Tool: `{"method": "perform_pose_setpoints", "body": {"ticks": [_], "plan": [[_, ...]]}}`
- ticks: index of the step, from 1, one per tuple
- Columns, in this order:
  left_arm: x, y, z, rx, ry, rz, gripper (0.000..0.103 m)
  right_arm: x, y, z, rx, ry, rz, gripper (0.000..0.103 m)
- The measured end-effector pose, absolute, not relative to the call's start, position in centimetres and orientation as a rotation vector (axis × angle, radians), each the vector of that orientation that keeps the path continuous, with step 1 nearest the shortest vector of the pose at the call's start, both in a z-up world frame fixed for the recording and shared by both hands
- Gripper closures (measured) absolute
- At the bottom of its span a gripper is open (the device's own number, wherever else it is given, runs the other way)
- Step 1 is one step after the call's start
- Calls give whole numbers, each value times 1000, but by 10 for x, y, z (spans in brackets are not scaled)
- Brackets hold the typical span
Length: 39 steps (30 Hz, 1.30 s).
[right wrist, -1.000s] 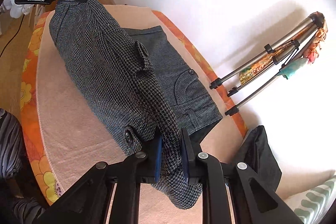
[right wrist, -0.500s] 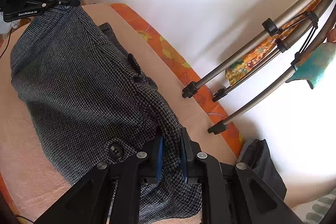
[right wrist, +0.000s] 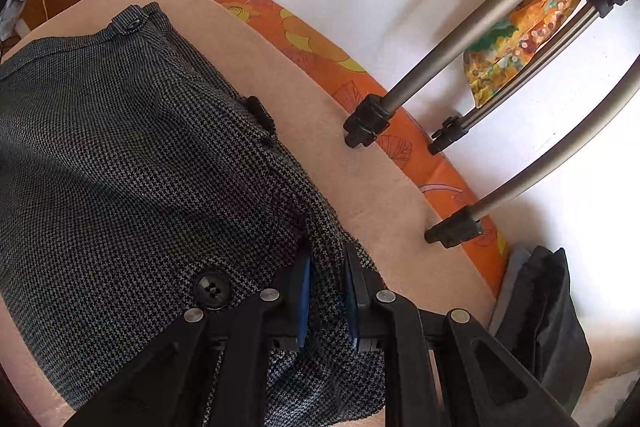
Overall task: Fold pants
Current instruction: 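Lift the held hem and fold one leg over the other with both tools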
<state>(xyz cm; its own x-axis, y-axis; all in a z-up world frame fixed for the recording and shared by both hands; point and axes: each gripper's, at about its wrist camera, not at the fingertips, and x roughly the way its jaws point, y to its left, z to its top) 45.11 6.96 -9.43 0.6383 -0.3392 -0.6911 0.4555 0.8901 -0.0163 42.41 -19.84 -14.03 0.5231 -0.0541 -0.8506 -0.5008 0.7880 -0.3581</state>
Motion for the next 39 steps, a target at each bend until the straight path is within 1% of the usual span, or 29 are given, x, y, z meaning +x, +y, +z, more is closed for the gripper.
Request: {"method": "perform_pose_setpoints", "body": {"ticks": [1,3,9,12,13,15,18,19,22,23,24,26,28,29,30,31,33,34,35,36,38,39], "plan": [[451,66,-98,162,766,-471,62,424,-200,-142,-615,998,287,90],[456,50,-107,187,808,-481,49,423,-203,-141,-580,995,285,89],[469,27,-133,291,855,-428,49,417,-205,-142,-578,997,285,87],[465,20,-141,363,848,-413,50,419,-204,-145,-593,1001,282,85],[462,17,-144,399,842,-411,51,419,-204,-146,-590,1000,281,84],[458,12,-151,449,844,-410,58,421,-204,-147,-574,1006,280,84],[456,9,-157,476,824,-402,60,423,-207,-149,-540,1008,277,83],[456,9,-157,466,821,-402,64,424,-209,-148,-527,1009,276,82],[454,13,-155,455,808,-402,70,428,-215,-145,-487,1017,276,72],[453,14,-154,457,800,-398,70,428,-216,-144,-485,1019,271,62],[451,15,-152,454,795,-400,71,428,-219,-142,-484,1015,257,48],[449,21,-146,434,782,-397,73,428,-227,-137,-461,1005,252,39],[446,27,-140,413,773,-400,75,429,-239,-136,-410,1019,256,42],[444,29,-137,414,763,-402,77,429,-244,-137,-384,1028,266,46],[443,30,-134,417,759,-400,94,429,-248,-138,-363,1037,274,51],[442,30,-132,426,755,-391,93,429,-250,-139,-345,1041,285,55],[441,31,-126,426,745,-399,93,427,-250,-139,-320,1048,307,66],[442,30,-124,424,734,-392,93,427,-249,-139,-322,1043,309,70],[443,30,-123,417,735,-395,93,425,-246,-139,-329,1037,309,77],[445,31,-124,411,747,-399,93,424,-244,-139,-333,1033,311,80],[448,30,-126,413,747,-394,93,422,-238,-140,-352,1029,304,80],[449,31,-126,408,747,-388,93,421,-237,-140,-359,1023,303,82]]}}
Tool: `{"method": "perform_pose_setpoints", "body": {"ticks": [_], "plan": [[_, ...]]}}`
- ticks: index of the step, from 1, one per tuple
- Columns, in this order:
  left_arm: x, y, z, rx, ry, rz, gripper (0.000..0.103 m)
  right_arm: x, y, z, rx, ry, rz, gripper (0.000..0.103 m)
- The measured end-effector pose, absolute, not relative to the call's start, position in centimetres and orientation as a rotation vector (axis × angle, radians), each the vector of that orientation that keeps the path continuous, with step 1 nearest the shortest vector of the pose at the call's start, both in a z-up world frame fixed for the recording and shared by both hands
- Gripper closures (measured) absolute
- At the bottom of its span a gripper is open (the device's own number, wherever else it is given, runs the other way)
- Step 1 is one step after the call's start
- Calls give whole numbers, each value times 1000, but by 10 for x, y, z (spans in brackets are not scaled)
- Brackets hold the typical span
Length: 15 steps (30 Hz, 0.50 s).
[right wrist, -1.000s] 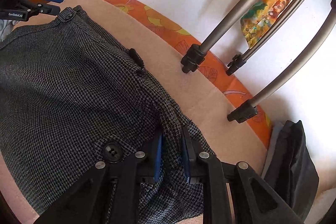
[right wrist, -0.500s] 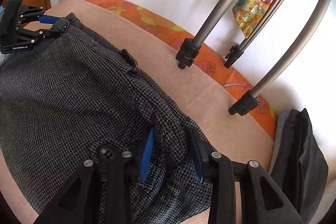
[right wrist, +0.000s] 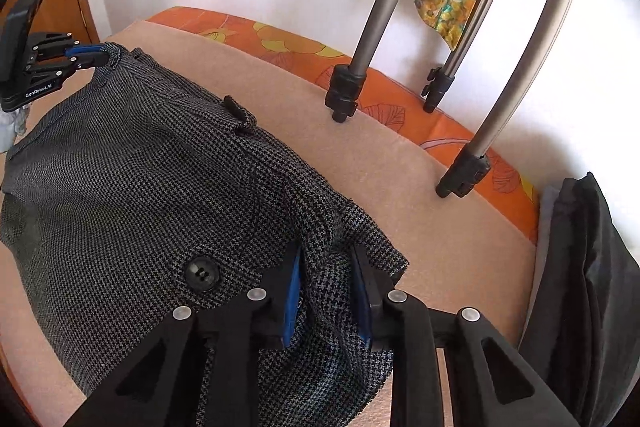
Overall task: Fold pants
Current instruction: 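Lift the held hem and fold one leg over the other with both tools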
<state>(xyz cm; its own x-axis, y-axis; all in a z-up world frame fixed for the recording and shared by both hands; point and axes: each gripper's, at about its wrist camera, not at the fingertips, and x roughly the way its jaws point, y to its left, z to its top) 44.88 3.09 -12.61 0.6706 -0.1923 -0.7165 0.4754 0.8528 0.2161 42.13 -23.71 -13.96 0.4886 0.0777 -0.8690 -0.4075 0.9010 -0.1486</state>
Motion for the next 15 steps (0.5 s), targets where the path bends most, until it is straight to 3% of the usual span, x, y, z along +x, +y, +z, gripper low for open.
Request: {"method": "perform_pose_setpoints", "body": {"ticks": [15], "plan": [[485,20,-128,456,750,-295,93,424,-228,-120,-366,959,240,90]]}}
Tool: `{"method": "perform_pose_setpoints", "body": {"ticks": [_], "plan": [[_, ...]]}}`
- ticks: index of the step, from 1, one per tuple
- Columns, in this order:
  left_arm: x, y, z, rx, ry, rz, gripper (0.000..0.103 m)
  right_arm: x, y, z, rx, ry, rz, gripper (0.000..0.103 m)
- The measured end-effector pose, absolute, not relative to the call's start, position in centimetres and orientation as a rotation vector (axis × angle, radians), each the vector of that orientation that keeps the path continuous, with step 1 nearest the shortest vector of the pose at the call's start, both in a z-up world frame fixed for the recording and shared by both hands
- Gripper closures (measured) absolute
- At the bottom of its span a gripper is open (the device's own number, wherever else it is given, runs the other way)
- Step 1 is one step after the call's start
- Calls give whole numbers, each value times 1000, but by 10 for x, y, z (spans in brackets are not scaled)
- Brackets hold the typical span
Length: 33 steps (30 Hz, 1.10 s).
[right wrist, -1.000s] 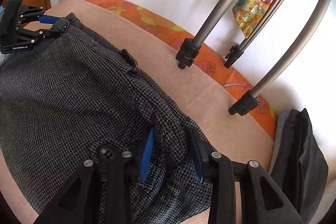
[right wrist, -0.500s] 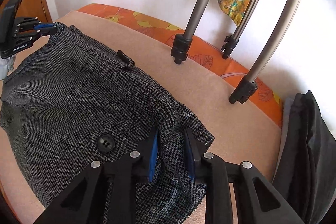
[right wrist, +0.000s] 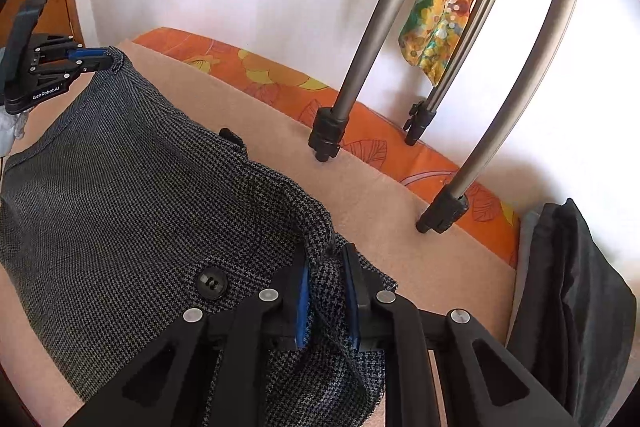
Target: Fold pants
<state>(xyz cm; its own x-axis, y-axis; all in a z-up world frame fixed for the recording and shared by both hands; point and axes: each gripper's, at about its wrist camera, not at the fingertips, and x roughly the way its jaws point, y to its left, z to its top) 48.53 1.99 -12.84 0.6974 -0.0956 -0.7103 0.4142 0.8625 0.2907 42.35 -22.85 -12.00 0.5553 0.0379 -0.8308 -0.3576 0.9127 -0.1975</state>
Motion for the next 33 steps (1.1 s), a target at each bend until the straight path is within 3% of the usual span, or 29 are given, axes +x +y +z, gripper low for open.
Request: {"method": "perform_pose_setpoints", "body": {"ticks": [5,9,11,13,16,22,33], "plan": [[489,21,-144,441,780,-278,93,431,-219,-137,-428,973,219,87],[483,32,-134,425,802,-257,87,431,-225,-134,-401,961,175,65],[472,45,-121,402,788,-243,85,422,-230,-123,-379,942,176,65],[455,63,-106,348,778,-261,73,408,-237,-107,-363,910,166,64],[424,92,-92,272,784,-265,69,378,-236,-82,-330,872,228,62],[364,133,-102,104,884,-328,58,318,-194,-46,-307,834,385,54],[335,141,-140,-106,948,-378,55,258,-31,-79,-327,918,746,54]]}}
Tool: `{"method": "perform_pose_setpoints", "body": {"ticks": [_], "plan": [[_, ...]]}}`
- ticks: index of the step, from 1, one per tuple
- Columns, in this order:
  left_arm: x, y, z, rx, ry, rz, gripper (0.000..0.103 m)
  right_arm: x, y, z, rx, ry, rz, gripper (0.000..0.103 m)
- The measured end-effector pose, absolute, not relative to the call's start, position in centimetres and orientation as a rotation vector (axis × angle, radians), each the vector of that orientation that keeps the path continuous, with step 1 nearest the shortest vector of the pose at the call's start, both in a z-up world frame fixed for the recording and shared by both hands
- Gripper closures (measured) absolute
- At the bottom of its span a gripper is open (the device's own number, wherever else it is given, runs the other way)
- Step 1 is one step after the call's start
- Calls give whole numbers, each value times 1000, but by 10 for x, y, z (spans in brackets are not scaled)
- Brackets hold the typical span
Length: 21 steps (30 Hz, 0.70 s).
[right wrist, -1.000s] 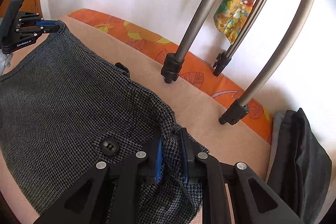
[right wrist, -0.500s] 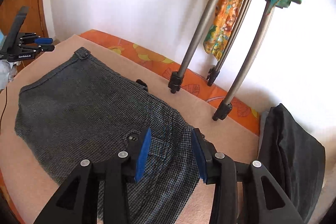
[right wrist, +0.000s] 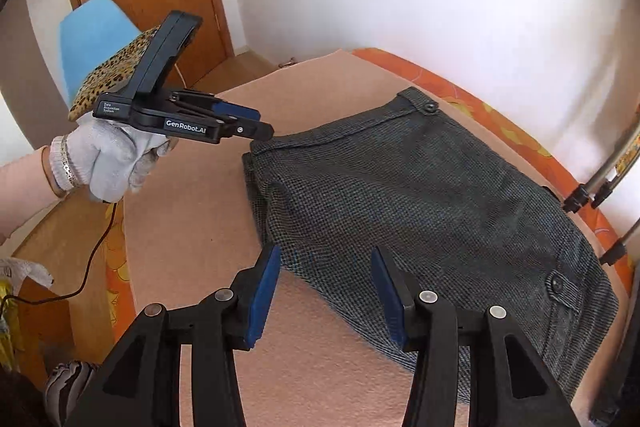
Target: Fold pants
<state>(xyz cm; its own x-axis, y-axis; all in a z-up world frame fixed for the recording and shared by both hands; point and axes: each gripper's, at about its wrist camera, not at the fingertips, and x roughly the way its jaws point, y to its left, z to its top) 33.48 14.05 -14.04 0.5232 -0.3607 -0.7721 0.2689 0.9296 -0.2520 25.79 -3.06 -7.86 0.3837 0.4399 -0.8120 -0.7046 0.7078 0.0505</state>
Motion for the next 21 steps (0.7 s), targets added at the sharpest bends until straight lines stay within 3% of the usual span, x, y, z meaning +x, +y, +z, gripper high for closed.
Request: {"method": "perform_pose_setpoints", "body": {"ticks": [7,9,11,15,21], "plan": [[338,135,-151,-111,972,-379,56,259,17,-119,-372,1010,751,55],[338,135,-153,-118,970,-389,60,258,21,-127,-392,1025,732,65],[336,135,-152,-112,962,-401,76,257,22,-132,-399,1035,716,69],[332,132,-146,-77,938,-397,87,257,20,-134,-391,1044,709,95],[324,132,-148,-10,967,-386,90,251,15,-130,-412,1036,715,100]]}}
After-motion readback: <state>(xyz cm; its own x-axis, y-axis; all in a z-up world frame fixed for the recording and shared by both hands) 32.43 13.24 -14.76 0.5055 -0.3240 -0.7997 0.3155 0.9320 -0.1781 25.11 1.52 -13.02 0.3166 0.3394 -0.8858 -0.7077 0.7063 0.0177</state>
